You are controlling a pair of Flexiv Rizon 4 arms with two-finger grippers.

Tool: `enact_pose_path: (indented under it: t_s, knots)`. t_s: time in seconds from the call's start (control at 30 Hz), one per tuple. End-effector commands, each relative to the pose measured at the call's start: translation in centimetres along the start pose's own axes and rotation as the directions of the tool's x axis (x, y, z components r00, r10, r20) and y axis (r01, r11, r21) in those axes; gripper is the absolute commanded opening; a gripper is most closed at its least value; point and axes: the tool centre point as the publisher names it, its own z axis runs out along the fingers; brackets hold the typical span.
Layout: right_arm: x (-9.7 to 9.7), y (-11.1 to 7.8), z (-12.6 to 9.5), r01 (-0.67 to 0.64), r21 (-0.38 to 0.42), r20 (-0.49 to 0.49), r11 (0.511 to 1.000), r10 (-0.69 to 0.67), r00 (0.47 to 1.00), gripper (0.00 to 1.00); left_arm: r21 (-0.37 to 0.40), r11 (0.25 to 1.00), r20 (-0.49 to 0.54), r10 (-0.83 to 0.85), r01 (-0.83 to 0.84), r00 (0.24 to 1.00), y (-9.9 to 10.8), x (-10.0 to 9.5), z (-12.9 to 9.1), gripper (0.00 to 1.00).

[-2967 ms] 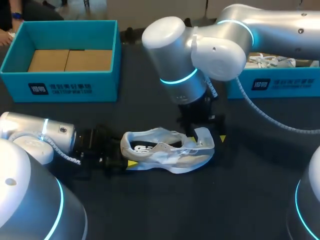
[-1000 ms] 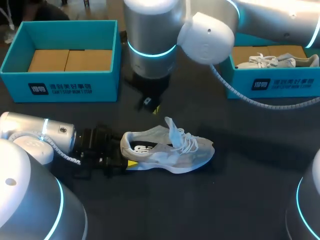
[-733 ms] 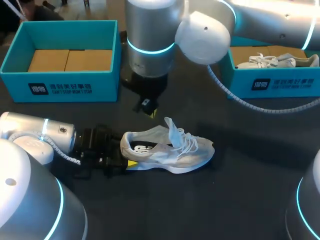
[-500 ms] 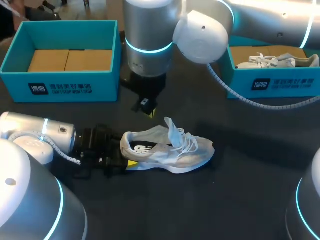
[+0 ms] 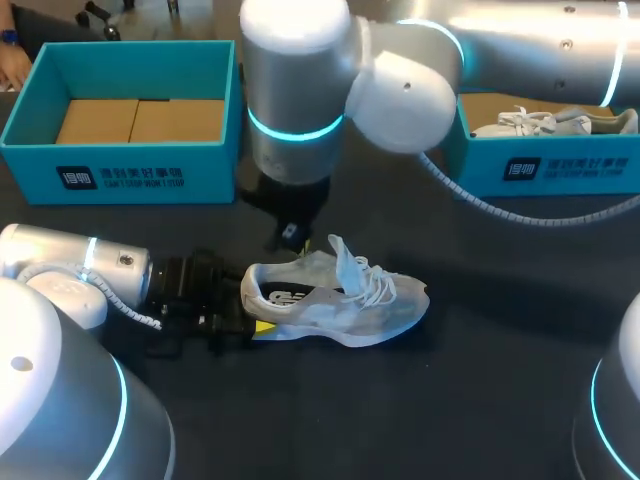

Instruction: Take the shoe out of the shoebox, open the shoe tongue, remove and reinsert the insole, then place the shoe into the shoebox

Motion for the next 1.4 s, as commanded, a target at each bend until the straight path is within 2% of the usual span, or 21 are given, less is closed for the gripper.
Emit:
enact_pose_path:
  t_s: [0.03, 0.43, 0.87, 1.1, 1.4]
  knots:
    - [0.9, 0.2, 0.7, 0.005, 0.008, 0.010, 1.000, -0.005, 1.000, 0.00, -0.003, 1.000, -0.001, 0.000, 0.000, 1.000, 0.3, -0.2, 0.3, 0.00]
    - [0.3, 0.4, 3.6, 0.049, 0.016, 0.004, 0.999, -0.050, 0.999, 0.00, -0.003, 1.000, -0.001, 0.000, 0.000, 1.000, 0.3, -0.2, 0.3, 0.00]
    - [0.2, -1.7, 6.8, 0.049, 0.015, -0.063, 0.999, -0.048, 0.997, 0.00, -0.003, 1.000, -0.001, 0.000, 0.000, 1.000, 0.3, -0.2, 0.3, 0.00]
    - [-0.3, -2.3, 7.4, 0.095, -0.007, -0.066, 0.995, -0.095, 0.993, 0.00, -0.003, 1.000, -0.001, 0.000, 0.000, 1.000, 0.3, -0.2, 0.3, 0.00]
    - [-1.0, -2.3, 8.2, 0.131, 0.009, -0.080, 0.991, -0.130, 0.988, 0.00, -0.003, 1.000, -0.001, 0.000, 0.000, 1.000, 0.3, -0.2, 0.3, 0.00]
